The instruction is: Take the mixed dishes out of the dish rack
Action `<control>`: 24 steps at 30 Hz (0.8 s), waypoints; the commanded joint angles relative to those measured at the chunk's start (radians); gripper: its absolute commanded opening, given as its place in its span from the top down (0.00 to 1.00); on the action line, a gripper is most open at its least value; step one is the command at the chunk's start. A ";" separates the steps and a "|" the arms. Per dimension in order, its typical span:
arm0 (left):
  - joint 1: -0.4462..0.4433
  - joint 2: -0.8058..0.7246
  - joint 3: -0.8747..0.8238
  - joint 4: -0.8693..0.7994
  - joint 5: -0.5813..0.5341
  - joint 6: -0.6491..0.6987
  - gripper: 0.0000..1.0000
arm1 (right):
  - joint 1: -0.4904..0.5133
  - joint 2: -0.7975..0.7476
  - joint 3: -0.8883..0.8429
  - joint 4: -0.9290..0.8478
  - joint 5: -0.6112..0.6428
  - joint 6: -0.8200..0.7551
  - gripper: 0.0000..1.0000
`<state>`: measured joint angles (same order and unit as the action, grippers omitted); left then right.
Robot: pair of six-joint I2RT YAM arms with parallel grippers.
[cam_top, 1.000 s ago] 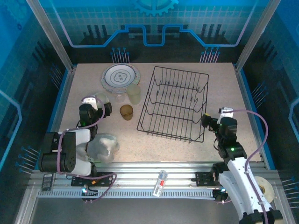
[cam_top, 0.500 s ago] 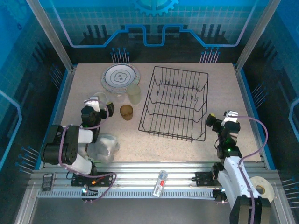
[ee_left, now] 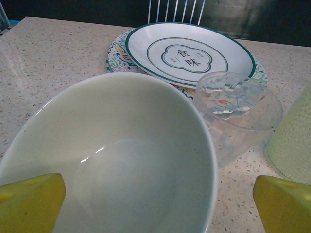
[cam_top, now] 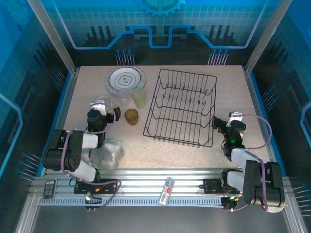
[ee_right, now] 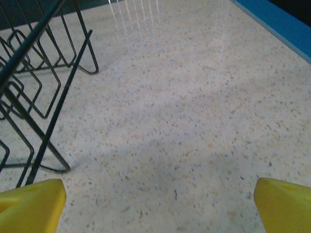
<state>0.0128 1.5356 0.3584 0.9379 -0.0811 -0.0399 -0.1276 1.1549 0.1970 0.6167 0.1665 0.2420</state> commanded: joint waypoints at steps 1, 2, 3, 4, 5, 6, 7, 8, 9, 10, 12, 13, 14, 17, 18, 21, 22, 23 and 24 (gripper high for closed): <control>-0.010 0.010 0.022 -0.020 -0.006 0.028 0.01 | -0.012 0.023 0.039 0.117 -0.030 -0.010 0.00; -0.010 0.010 0.021 -0.021 -0.007 0.028 0.01 | -0.011 0.037 0.042 0.130 -0.032 -0.009 0.00; -0.010 0.010 0.021 -0.021 -0.006 0.028 0.01 | -0.011 0.053 0.050 0.140 -0.037 -0.013 0.00; -0.010 0.009 0.021 -0.022 -0.008 0.029 0.01 | -0.010 0.069 0.059 0.145 -0.045 -0.016 0.00; -0.010 0.010 0.022 -0.022 -0.008 0.029 0.01 | -0.009 0.081 0.067 0.148 -0.050 -0.019 0.00; -0.011 0.009 0.022 -0.022 -0.007 0.029 0.01 | -0.006 0.091 0.073 0.151 -0.053 -0.022 0.00; -0.010 0.011 0.023 -0.022 -0.008 0.029 0.01 | -0.002 0.100 0.080 0.150 -0.055 -0.025 0.00; -0.011 0.009 0.023 -0.022 -0.007 0.029 0.01 | 0.002 0.105 0.085 0.148 -0.056 -0.029 0.00; -0.011 0.009 0.023 -0.021 -0.008 0.030 0.01 | 0.003 0.108 0.086 0.152 -0.057 -0.030 0.00; -0.011 0.009 0.023 -0.023 -0.006 0.031 0.01 | 0.004 0.112 0.085 0.157 -0.054 -0.030 0.00; -0.011 0.010 0.023 -0.023 -0.008 0.031 0.01 | 0.003 0.123 0.086 0.176 -0.047 -0.026 0.00; -0.011 0.010 0.024 -0.024 -0.008 0.031 0.01 | 0.002 0.131 0.088 0.185 -0.049 -0.026 0.00; -0.010 0.009 0.023 -0.024 -0.008 0.031 0.01 | 0.003 0.138 0.092 0.191 -0.055 -0.027 0.00; -0.013 0.010 0.022 -0.024 -0.008 0.031 0.01 | 0.004 0.167 0.090 0.232 -0.070 -0.023 0.00; -0.013 0.009 0.022 -0.023 -0.008 0.031 0.01 | 0.003 0.176 0.083 0.252 -0.070 -0.019 0.00; -0.013 0.009 0.023 -0.024 -0.008 0.031 0.01 | 0.003 0.194 0.058 0.315 -0.065 -0.009 0.00; -0.012 0.010 0.023 -0.023 -0.009 0.031 0.01 | 0.004 0.200 0.055 0.328 -0.065 -0.006 0.00; -0.012 0.009 0.023 -0.024 -0.010 0.030 0.01 | 0.003 0.205 0.053 0.336 -0.066 -0.004 0.00; -0.012 0.009 0.022 -0.024 -0.010 0.031 0.01 | 0.004 0.210 0.054 0.340 -0.068 -0.003 0.00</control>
<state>0.0101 1.5356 0.3641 0.9245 -0.0834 -0.0231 -0.1276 1.3487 0.2596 0.8482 0.1223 0.2317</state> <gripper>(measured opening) 0.992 0.999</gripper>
